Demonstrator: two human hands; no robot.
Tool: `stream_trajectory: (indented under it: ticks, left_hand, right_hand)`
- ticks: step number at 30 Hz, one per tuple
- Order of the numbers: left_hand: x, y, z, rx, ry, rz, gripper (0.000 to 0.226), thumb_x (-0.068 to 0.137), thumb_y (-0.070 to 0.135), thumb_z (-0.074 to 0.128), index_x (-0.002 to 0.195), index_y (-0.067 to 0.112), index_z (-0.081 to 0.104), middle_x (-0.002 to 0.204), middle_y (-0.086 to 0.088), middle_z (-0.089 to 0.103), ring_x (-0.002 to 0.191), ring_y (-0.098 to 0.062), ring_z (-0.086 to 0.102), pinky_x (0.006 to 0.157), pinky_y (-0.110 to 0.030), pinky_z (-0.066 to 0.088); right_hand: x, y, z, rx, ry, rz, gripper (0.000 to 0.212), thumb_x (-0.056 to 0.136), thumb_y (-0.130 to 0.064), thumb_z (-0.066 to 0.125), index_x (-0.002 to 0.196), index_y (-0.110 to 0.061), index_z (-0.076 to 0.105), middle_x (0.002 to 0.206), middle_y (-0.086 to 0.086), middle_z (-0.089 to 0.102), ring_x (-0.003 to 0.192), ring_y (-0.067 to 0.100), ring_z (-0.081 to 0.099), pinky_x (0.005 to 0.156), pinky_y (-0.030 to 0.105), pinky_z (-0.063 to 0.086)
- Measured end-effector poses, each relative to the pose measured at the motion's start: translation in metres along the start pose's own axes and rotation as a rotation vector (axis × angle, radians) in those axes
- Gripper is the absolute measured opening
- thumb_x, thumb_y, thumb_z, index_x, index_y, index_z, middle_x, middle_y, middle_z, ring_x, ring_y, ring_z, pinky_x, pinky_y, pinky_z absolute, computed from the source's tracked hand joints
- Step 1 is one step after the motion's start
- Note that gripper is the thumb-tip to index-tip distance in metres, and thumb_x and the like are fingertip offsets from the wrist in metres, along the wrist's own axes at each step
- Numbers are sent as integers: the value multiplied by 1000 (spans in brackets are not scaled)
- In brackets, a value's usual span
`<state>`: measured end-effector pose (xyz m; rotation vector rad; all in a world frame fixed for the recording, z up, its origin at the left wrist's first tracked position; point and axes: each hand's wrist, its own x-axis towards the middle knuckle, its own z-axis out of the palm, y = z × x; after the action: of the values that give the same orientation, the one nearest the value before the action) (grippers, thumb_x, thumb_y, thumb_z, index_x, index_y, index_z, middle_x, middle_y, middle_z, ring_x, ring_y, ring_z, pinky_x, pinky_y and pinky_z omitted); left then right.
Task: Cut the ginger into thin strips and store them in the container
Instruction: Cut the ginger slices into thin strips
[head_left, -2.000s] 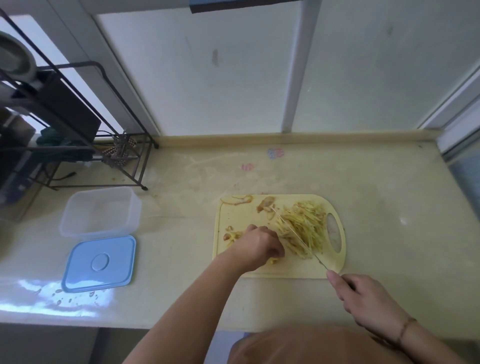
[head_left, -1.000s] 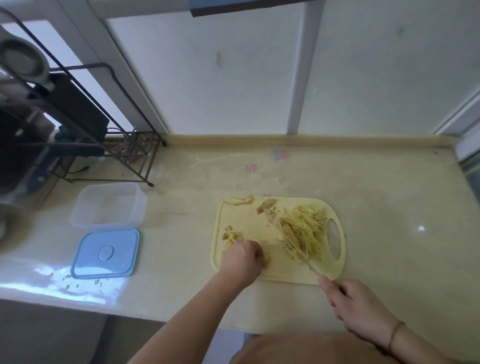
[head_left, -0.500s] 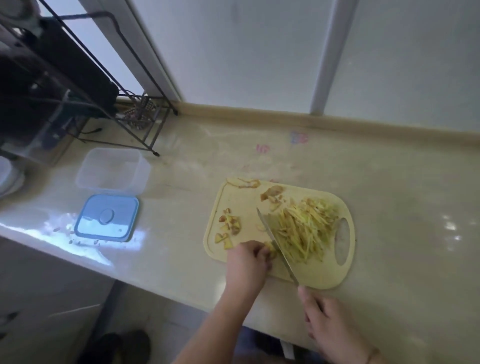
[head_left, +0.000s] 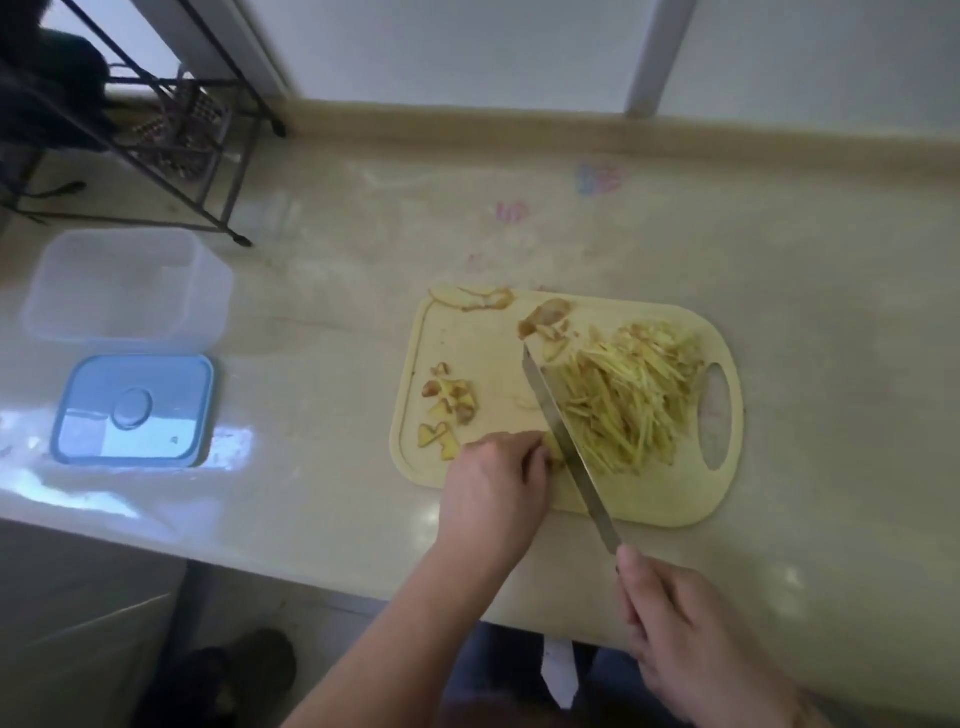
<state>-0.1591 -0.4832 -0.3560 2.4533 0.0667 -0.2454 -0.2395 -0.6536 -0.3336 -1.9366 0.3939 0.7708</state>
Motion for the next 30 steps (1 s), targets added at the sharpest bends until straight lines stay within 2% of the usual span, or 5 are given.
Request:
stream_trajectory:
  ticks: [4, 7, 13, 17, 30]
  left_hand:
    - [2, -9, 0, -35, 15, 40, 18, 93, 21, 63, 83, 11, 74, 70, 0, 68, 63, -13, 58, 63, -29, 48]
    - [2, -18, 3, -57, 159, 178, 9, 87, 14, 74, 95, 10, 76, 87, 0, 69, 67, -4, 55, 68, -11, 46]
    - [-1, -27, 15, -94, 203, 402, 7, 87, 7, 71, 91, 7, 77, 93, -5, 66, 77, -19, 65, 66, -32, 55]
    - [4, -22, 13, -115, 173, 349, 10, 80, 2, 73, 88, 7, 76, 90, -4, 67, 75, -18, 65, 67, -28, 53]
    - [5, -16, 8, -135, 155, 268, 10, 78, -1, 74, 79, 9, 76, 78, 2, 71, 65, -12, 63, 60, -25, 50]
  right_hand:
    - [-2, -2, -4, 50, 33, 12, 72, 86, -77, 29, 64, -10, 47, 47, -1, 43, 38, 5, 40, 40, 14, 28]
    - [-4, -4, -8, 38, 57, -5, 68, 85, -77, 33, 64, -14, 49, 45, -2, 46, 38, 6, 42, 40, 13, 30]
    - [-14, -6, -6, 18, 39, -3, 86, 68, -94, 28, 71, -10, 47, 45, -1, 42, 39, 6, 39, 44, 16, 29]
    - [-16, -6, -6, -11, 46, -3, 92, 63, -99, 25, 73, -10, 44, 45, 0, 39, 40, 8, 37, 48, 26, 29]
    - [-20, -16, -8, -69, 19, 36, 93, 60, -101, 20, 72, -11, 42, 48, 1, 34, 42, 9, 35, 46, 19, 26]
